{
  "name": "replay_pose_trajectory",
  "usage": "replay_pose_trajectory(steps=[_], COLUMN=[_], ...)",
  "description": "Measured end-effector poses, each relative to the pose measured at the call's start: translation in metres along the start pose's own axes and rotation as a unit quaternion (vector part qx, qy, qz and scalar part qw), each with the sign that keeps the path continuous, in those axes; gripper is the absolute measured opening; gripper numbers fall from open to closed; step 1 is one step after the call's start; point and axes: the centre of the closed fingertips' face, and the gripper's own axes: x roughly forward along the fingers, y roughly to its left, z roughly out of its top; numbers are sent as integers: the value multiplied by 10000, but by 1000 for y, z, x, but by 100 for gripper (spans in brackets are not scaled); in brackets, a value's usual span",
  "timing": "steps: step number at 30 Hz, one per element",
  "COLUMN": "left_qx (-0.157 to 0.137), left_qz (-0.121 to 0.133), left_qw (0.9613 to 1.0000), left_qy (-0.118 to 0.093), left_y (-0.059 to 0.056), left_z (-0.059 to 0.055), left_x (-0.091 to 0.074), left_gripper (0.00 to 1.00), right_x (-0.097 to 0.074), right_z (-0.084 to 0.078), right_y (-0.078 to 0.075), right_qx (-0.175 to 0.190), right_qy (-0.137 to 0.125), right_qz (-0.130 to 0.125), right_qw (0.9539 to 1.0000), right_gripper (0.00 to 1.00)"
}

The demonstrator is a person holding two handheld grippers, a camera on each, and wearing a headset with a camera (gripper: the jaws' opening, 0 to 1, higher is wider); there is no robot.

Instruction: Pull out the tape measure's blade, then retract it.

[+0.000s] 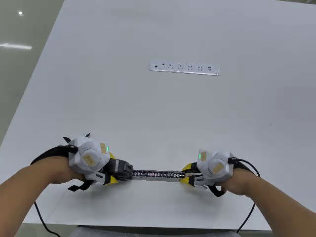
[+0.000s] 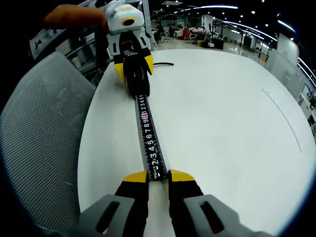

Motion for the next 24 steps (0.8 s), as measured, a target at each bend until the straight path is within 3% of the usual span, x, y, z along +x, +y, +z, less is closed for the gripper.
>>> replay_pose_trajectory(steps=[2, 3, 5, 7, 12, 24], left_qx=[8, 254, 222, 480, 442, 496], left_qz=[6, 34, 79, 170, 250, 172], left_qw=[10000, 9995, 9996, 9985, 9987, 9985], left_qy=[79, 189, 125, 185, 47, 127], left_y=[0, 2, 0, 1, 2, 2], left_z=[-4, -8, -6, -6, -6, -6], left_x=[1, 0, 1, 0, -1, -1], left_gripper=[35, 34, 33, 33, 32, 32], right_x=[-1, -2, -3, -4, -4, -12], right_z=[-2, -2, -4, -4, -4, -16], right_y=[-1, -1, -2, -2, -1, -5], right_qx=[6, 9, 22, 28, -2, -14], right_qy=[16, 21, 38, 37, 42, 143], right_qz=[-8, -18, -35, -30, -26, -71], right_qw=[10000, 10000, 10000, 10000, 10000, 9999], right_gripper=[13, 13, 13, 13, 13, 13])
